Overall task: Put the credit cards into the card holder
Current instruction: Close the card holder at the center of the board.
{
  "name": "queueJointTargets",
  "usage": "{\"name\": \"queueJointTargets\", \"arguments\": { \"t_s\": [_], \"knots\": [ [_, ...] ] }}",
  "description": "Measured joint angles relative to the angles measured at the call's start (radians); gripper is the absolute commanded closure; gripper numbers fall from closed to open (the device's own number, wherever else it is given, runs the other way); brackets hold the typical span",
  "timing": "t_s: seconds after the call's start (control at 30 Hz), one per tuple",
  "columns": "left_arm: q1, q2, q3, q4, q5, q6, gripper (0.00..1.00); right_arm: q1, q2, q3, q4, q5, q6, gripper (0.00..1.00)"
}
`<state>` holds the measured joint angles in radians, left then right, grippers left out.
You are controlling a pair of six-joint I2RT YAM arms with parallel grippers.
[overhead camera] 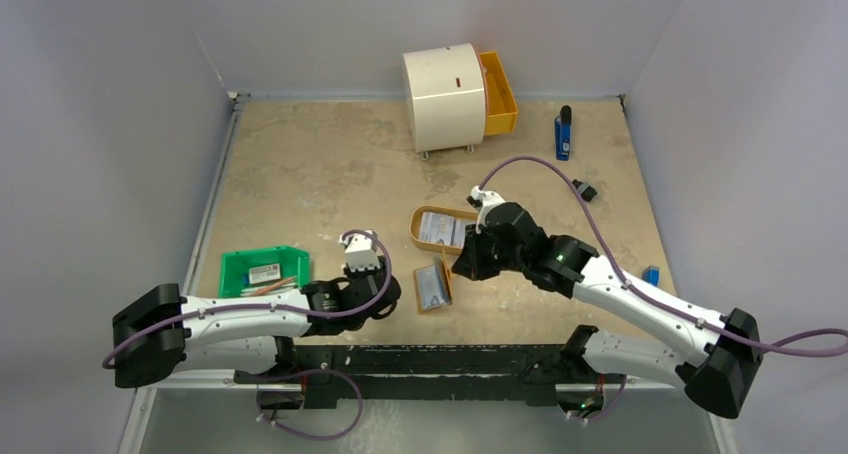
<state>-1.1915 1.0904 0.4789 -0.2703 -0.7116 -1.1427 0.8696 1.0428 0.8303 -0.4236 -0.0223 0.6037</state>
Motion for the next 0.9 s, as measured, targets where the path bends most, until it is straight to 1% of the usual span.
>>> {"name": "queueJointTargets", "arguments": {
  "t_s": [0.13, 0.27, 0.43, 0.67, 0.8, 0.9],
  "knots": [
    [0.000, 0.026, -0.016, 0.027, 0.021, 0.001, 0.67, 0.000, 0.026, 0.000, 0.079, -0.047, -0.002, 1.00],
    [0.000, 0.031, -0.019, 0.031, 0.028, 0.001, 0.68, 0.000, 0.085, -0.015, 0.124, -0.050, -0.002, 1.00],
    [0.000, 0.014, -0.041, 0.042, 0.028, 0.000, 0.68, 0.000, 0.134, -0.043, 0.117, -0.028, -0.004, 1.00],
    [0.000, 0.014, -0.053, 0.046, 0.031, 0.000, 0.68, 0.000, 0.136, -0.055, 0.118, -0.010, -0.003, 1.00],
    [0.000, 0.014, -0.054, 0.047, 0.031, 0.000, 0.69, 0.000, 0.143, -0.055, 0.144, -0.030, -0.002, 1.00],
    [0.000, 0.015, -0.060, 0.055, 0.033, 0.000, 0.72, 0.006, 0.177, -0.055, 0.202, -0.070, 0.005, 1.00]
  ]
}}
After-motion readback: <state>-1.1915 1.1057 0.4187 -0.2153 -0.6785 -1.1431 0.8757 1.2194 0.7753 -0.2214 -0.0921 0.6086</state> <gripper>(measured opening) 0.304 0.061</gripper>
